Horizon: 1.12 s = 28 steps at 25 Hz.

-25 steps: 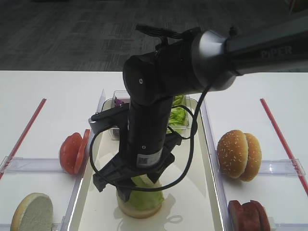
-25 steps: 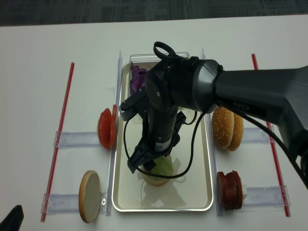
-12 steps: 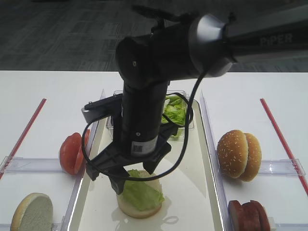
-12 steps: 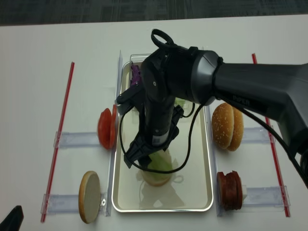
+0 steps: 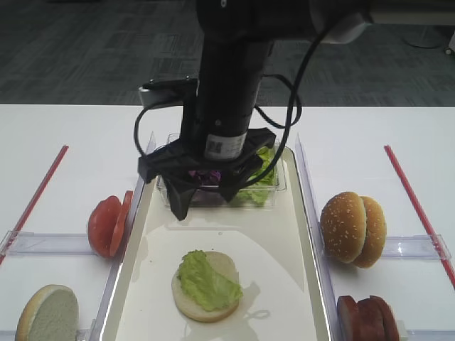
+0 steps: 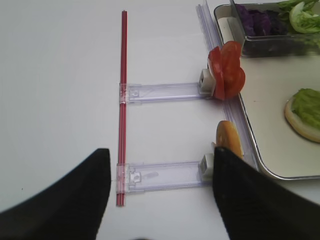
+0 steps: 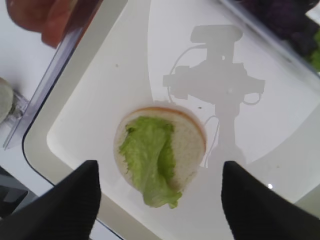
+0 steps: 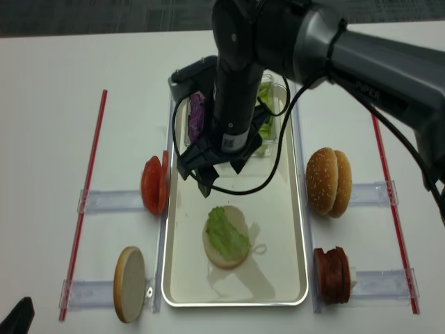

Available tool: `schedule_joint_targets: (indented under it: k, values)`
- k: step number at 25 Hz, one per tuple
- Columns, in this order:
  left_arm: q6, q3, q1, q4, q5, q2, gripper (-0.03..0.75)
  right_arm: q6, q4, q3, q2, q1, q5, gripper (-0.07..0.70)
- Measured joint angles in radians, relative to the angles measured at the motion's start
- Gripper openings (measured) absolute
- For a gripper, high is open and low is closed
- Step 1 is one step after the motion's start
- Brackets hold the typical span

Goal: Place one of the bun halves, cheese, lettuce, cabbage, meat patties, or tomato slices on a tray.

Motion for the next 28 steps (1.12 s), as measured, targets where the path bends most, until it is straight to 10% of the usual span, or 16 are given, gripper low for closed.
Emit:
schedule_joint_targets:
  k: [28]
  values:
    - [0.0, 0.0, 0.0, 0.0, 0.0, 0.0, 0.424, -0.01, -0.074, -0.07, 0.0, -0.556, 0.019, 0.533]
